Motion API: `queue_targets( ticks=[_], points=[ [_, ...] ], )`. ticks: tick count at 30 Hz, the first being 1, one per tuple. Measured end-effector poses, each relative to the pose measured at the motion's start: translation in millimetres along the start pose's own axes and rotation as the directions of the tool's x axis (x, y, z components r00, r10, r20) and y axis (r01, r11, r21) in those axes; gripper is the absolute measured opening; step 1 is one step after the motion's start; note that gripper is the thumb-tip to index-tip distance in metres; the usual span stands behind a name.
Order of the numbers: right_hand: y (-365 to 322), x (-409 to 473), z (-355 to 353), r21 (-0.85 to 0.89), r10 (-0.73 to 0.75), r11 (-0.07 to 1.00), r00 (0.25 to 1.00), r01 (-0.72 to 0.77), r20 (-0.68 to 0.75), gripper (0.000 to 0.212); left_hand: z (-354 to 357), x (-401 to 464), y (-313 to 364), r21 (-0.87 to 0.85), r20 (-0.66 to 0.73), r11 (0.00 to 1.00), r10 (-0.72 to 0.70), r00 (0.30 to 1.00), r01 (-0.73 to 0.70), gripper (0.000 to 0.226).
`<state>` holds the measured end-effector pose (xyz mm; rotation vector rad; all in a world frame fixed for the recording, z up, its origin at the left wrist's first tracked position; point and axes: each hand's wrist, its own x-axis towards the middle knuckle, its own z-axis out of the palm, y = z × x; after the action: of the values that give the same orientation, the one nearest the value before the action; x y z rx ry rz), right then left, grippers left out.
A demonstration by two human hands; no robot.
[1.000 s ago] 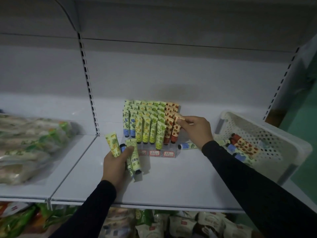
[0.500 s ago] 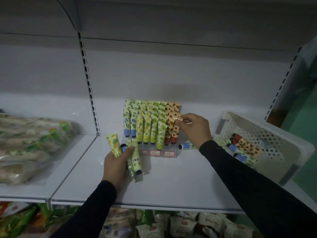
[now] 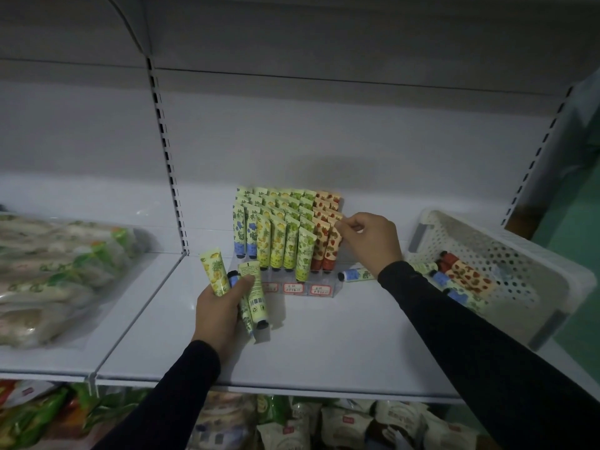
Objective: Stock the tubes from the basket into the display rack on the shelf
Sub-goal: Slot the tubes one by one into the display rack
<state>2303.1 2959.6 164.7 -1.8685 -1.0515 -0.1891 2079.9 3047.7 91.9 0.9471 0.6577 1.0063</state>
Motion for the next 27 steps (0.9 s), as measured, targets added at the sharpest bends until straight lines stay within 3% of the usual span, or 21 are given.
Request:
queue_targets(
  ticks=[15, 23, 27],
  points=[
    [0, 1, 0, -0.004, 0.042, 0.999, 0.999, -0.042, 0.023, 0.023, -3, 4, -3, 0.038, 0.004, 0.999, 0.011, 1.000, -0.012, 0.003],
    [-2, -10, -7, 0.015, 0.035, 0.999, 0.999, -0.035, -0.031, 0.050, -4, 4, -4, 0.036, 0.016, 0.999, 0.010, 1.000, -0.010, 0.003],
    [-6, -17, -18, 0.012, 0.038, 0.999, 0.999, -0.038, -0.030, 0.052, -6, 5, -5, 0.064, 0.013, 0.998, 0.019, 1.000, -0.020, 0.002]
  ],
)
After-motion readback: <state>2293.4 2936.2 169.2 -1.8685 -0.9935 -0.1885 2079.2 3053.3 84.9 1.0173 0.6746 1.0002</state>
